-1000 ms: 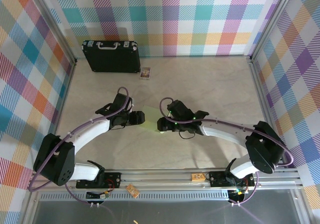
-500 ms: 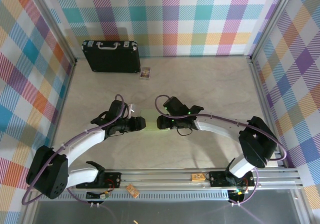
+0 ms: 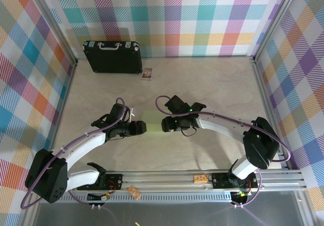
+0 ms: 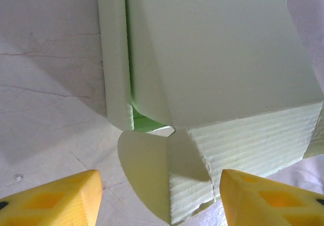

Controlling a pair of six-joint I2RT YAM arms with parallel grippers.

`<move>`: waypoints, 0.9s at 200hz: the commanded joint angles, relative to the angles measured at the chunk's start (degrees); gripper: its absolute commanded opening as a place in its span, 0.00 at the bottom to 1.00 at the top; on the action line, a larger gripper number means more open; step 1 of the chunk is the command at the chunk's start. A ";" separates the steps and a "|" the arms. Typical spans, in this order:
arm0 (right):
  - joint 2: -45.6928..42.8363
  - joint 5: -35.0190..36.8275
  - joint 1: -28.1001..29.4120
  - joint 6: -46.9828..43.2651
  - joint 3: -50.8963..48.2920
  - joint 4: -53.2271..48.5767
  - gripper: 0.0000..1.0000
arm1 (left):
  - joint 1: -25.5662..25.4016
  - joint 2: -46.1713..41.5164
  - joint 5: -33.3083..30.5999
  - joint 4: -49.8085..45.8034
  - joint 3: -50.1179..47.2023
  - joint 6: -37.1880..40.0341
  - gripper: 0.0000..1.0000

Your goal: Fold the paper box

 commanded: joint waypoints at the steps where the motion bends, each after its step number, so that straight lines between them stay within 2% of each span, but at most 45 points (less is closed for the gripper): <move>1: 1.64 -2.34 0.19 0.43 1.53 -1.70 0.58 | -0.94 -1.35 -0.82 -1.45 1.38 0.56 0.61; 33: 2.35 -3.23 0.28 0.63 1.53 -1.20 0.52 | -1.36 0.16 0.68 -1.63 2.66 0.98 0.54; 89: 3.26 -3.39 0.26 0.76 2.06 -0.77 0.48 | -1.52 2.15 -3.62 -6.27 7.13 3.61 0.55; 131: 3.46 -4.02 0.29 1.02 1.95 -0.25 0.45 | -1.94 5.17 -0.04 -4.36 6.89 3.74 0.49; 180: 3.40 -4.35 0.27 1.21 1.43 0.53 0.40 | -2.20 5.10 -0.87 -3.82 5.42 3.52 0.52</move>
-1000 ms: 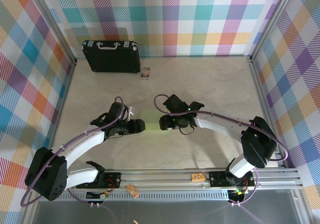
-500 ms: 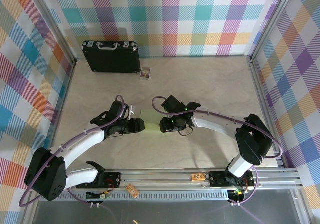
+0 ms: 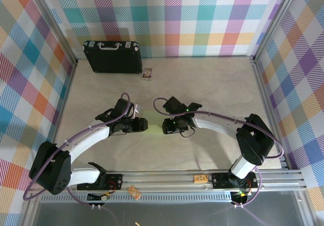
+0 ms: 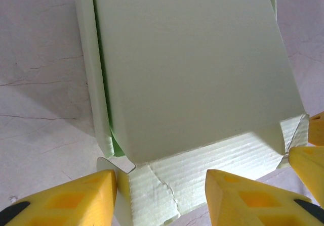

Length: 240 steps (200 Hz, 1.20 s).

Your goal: Fold the paper box

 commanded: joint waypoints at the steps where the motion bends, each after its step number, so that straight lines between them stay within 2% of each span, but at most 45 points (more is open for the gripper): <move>1: 0.22 -1.02 0.28 0.90 1.22 0.48 0.40 | -0.59 -0.05 0.58 -0.74 -0.91 0.40 0.52; 27: 0.48 -1.71 0.24 0.98 1.18 0.83 0.38 | -0.86 0.14 3.93 0.68 -1.08 -0.21 0.55; 51: 0.53 -1.91 0.24 1.09 1.09 1.09 0.38 | -1.04 0.64 2.81 0.62 -1.31 -0.18 0.54; 84: 0.79 -2.49 0.26 1.19 1.05 1.77 0.37 | -1.04 1.72 5.29 3.60 -2.38 -1.31 0.50; 240: 2.37 0.62 0.28 -1.81 0.39 0.56 0.35 | -1.04 3.53 1.05 3.75 -4.03 0.15 0.47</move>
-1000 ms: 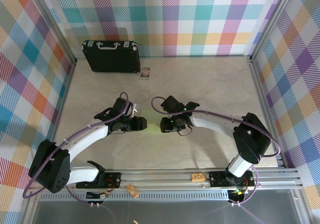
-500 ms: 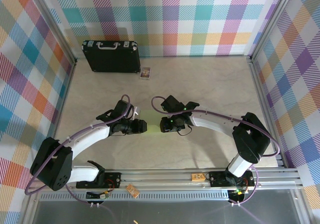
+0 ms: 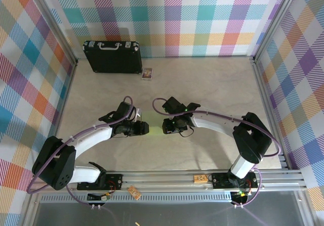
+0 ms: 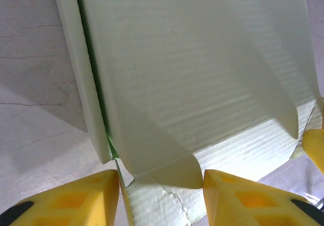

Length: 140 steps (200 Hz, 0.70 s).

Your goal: Fold the paper box

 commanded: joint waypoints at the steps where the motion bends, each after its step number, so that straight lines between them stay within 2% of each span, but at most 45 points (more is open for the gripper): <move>1: 0.67 0.74 0.25 -1.28 0.41 -0.77 0.36 | -0.56 0.50 -1.64 -0.41 -0.69 1.21 0.47; 51: 1.24 1.27 0.19 -1.81 1.03 -1.18 0.36 | -0.86 1.18 -3.32 -2.26 0.34 2.22 0.53; 140: 2.84 -1.09 0.17 -1.26 1.38 0.18 0.35 | -1.04 2.45 -3.87 -2.37 0.98 2.54 0.50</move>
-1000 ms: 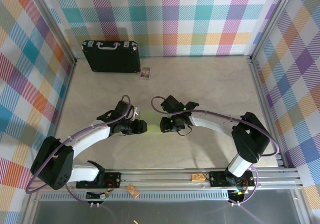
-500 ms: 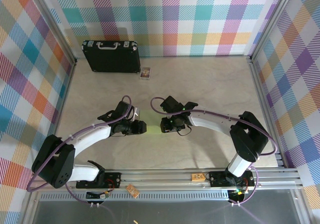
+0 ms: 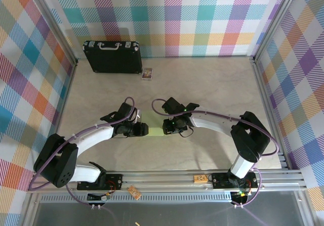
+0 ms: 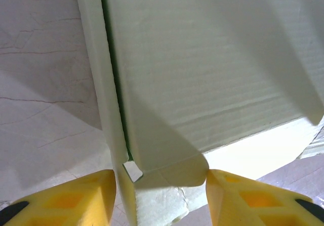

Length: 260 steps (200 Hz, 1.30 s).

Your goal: Fold the paper box

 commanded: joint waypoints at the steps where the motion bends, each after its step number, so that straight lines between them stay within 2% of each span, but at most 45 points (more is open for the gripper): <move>1: 1.41 -1.38 0.20 -0.16 1.36 0.15 0.35 | -0.63 0.73 -0.93 -1.47 1.01 1.01 0.50; 121: 2.79 -5.46 0.06 1.01 1.79 1.90 0.32 | -0.67 0.92 -0.14 -0.70 1.00 1.02 0.50; 141: 2.27 -8.00 -0.69 1.62 1.01 3.49 0.31 | -0.69 0.90 -0.13 -0.69 1.00 0.99 0.50; 171: 2.13 -5.17 -0.80 0.65 1.53 1.60 0.31 | -0.71 0.95 -0.48 -0.58 0.96 1.14 0.50; 260: 2.89 -5.29 -1.77 -0.38 0.15 2.96 0.30 | -0.69 2.28 -0.99 1.63 -0.88 1.08 0.51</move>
